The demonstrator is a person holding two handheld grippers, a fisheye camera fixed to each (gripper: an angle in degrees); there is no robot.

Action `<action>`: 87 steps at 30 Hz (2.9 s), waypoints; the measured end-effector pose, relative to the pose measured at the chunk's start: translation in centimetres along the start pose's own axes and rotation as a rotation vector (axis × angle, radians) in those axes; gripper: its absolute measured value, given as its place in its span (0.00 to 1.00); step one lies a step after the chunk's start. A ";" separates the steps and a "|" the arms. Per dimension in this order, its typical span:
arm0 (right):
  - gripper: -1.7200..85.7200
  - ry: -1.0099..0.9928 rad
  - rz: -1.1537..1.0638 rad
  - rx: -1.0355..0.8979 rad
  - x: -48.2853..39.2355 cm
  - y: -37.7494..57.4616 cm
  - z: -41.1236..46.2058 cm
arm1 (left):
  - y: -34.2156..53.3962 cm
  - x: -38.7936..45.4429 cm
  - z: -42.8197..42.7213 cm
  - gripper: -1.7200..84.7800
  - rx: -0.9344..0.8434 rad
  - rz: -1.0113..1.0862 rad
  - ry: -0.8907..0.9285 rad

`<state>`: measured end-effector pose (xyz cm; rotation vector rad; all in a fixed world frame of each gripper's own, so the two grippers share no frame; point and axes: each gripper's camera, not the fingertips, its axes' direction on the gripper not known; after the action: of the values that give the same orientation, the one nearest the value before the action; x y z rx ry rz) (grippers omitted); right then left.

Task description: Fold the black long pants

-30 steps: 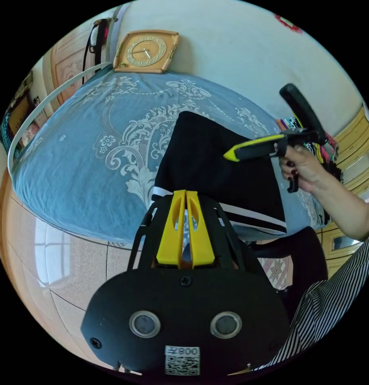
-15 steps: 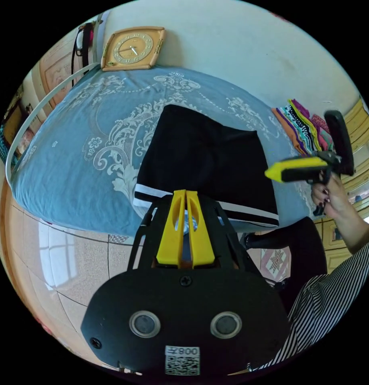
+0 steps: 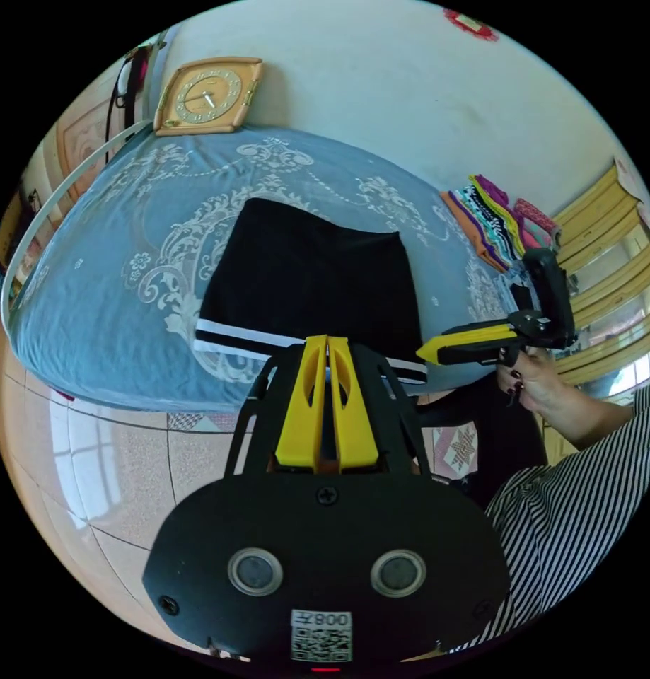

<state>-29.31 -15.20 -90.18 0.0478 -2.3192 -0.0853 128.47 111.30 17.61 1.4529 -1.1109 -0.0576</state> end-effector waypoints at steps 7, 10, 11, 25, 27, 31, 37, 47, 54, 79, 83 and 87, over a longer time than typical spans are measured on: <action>0.02 -0.071 0.158 -0.029 4.7 3.8 4.9 | -1.4 4.9 6.9 0.02 -0.176 0.067 -0.013; 0.02 -0.069 0.141 -0.008 5.4 5.1 5.2 | -1.6 5.8 6.1 0.02 -0.168 0.061 0.016; 0.02 -0.087 0.152 0.003 6.1 5.8 5.3 | -1.2 6.3 5.7 0.02 -0.160 0.067 0.039; 0.05 -0.565 0.477 0.150 17.9 14.5 12.0 | 2.5 11.4 16.4 0.07 -0.432 -0.073 0.397; 0.07 -0.614 0.494 0.153 18.8 15.0 13.2 | 3.1 10.7 16.9 0.06 -0.425 -0.106 0.418; 0.09 -0.675 0.520 0.163 20.4 15.6 15.6 | 4.7 10.1 17.2 0.04 -0.416 -0.120 0.477; 0.11 -0.770 0.535 0.191 22.0 15.8 18.3 | 8.1 9.0 15.7 0.03 -0.346 -0.112 0.568; 0.12 -0.912 0.559 0.246 23.4 15.3 22.0 | 15.0 6.9 13.2 0.02 -0.301 -0.079 0.612; 0.07 -0.939 0.603 0.229 24.0 14.5 23.8 | 21.4 3.0 9.1 0.03 -0.224 -0.084 0.606; 0.04 -0.939 0.339 0.325 18.7 2.8 15.8 | 54.5 -29.3 7.4 0.19 0.420 -1.054 1.099; 0.04 -0.934 0.339 0.322 18.5 2.3 15.7 | 56.2 -31.4 7.0 0.20 0.467 -1.092 1.107; 0.04 -0.932 0.348 0.316 18.6 2.4 15.7 | 57.4 -33.4 6.7 0.20 0.472 -1.130 1.090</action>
<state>-53.53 -13.25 -87.09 -0.2962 -3.2011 0.5450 73.46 139.46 42.82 1.9596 0.6756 0.1997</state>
